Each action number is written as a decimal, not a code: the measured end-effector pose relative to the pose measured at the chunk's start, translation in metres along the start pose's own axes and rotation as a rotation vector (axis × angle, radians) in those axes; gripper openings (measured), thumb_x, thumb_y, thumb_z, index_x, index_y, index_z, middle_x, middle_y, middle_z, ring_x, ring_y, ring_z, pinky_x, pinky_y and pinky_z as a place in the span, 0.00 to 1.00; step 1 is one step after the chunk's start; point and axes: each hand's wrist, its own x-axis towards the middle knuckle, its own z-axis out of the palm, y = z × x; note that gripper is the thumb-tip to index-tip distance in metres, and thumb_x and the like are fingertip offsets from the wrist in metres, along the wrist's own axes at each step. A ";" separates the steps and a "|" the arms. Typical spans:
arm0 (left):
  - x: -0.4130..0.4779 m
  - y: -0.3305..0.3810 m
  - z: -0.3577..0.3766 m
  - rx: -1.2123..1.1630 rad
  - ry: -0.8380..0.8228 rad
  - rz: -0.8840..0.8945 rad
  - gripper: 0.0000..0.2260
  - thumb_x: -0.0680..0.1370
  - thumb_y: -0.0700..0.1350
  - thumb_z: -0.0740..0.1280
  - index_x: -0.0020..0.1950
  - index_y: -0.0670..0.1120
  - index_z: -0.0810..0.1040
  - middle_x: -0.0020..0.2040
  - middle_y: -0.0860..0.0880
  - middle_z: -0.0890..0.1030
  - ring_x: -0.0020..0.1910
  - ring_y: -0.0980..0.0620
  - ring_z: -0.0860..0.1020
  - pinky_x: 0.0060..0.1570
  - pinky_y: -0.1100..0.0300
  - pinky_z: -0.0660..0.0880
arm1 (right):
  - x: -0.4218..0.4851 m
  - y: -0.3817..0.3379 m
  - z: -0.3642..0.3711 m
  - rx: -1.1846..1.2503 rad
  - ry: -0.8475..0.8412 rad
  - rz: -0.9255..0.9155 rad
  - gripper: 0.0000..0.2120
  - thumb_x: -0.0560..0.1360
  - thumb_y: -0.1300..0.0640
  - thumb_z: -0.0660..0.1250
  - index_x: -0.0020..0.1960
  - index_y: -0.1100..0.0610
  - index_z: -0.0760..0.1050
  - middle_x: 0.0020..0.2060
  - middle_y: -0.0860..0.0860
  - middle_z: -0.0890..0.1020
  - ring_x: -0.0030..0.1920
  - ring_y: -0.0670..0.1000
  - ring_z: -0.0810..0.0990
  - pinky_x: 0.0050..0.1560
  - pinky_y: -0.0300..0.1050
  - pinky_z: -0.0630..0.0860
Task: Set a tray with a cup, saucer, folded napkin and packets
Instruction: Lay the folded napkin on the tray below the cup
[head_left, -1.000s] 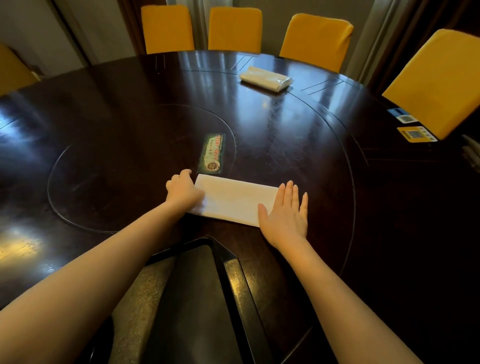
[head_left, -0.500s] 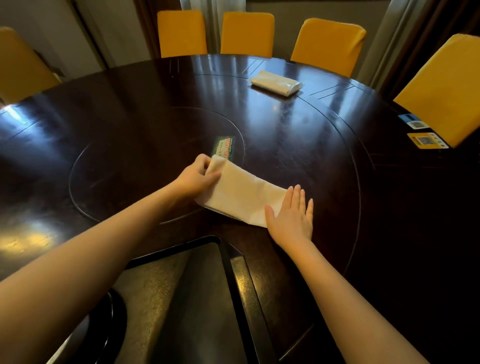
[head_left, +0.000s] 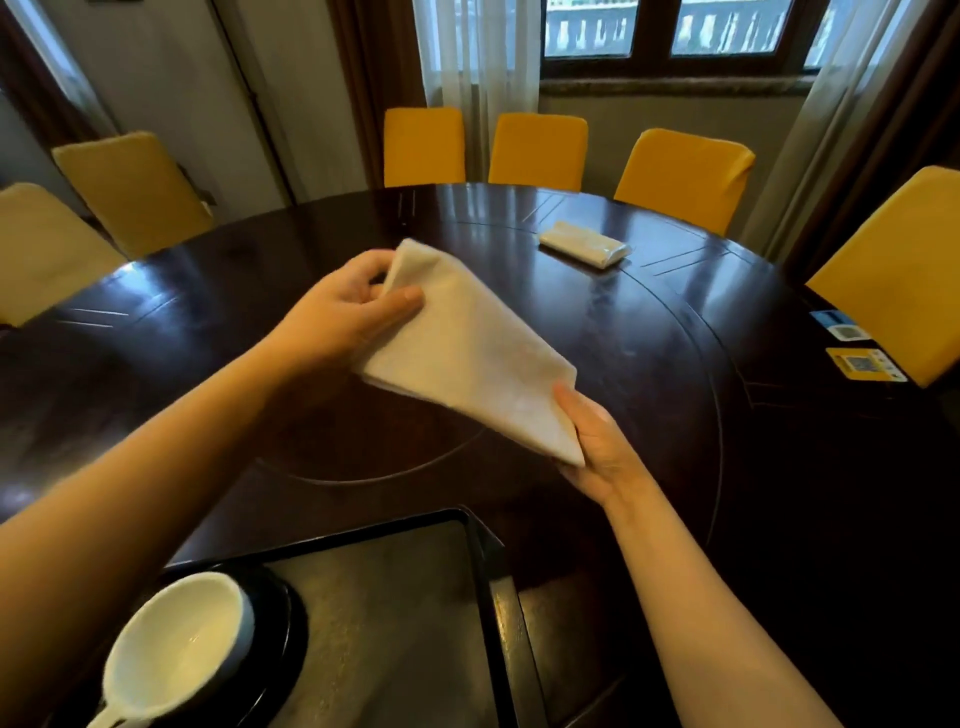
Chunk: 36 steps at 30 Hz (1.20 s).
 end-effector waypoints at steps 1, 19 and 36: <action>-0.012 -0.008 -0.009 -0.008 0.064 -0.037 0.09 0.76 0.45 0.66 0.54 0.56 0.75 0.42 0.53 0.83 0.38 0.58 0.83 0.33 0.65 0.78 | -0.002 -0.004 0.001 -0.018 -0.032 0.005 0.16 0.72 0.53 0.64 0.57 0.59 0.75 0.48 0.55 0.84 0.48 0.53 0.84 0.44 0.47 0.82; -0.254 -0.124 0.093 -0.810 0.606 -0.762 0.13 0.74 0.31 0.65 0.55 0.44 0.74 0.42 0.46 0.86 0.42 0.47 0.85 0.32 0.58 0.81 | -0.003 0.033 0.063 -1.177 -0.084 0.135 0.03 0.72 0.52 0.70 0.44 0.48 0.82 0.38 0.42 0.80 0.40 0.40 0.76 0.35 0.33 0.68; -0.346 -0.174 -0.011 -0.376 0.606 -0.893 0.10 0.76 0.34 0.63 0.56 0.42 0.77 0.46 0.45 0.83 0.41 0.50 0.81 0.31 0.62 0.78 | -0.118 0.122 0.090 -1.153 0.025 0.458 0.03 0.72 0.59 0.70 0.44 0.58 0.80 0.39 0.55 0.83 0.36 0.49 0.82 0.31 0.38 0.77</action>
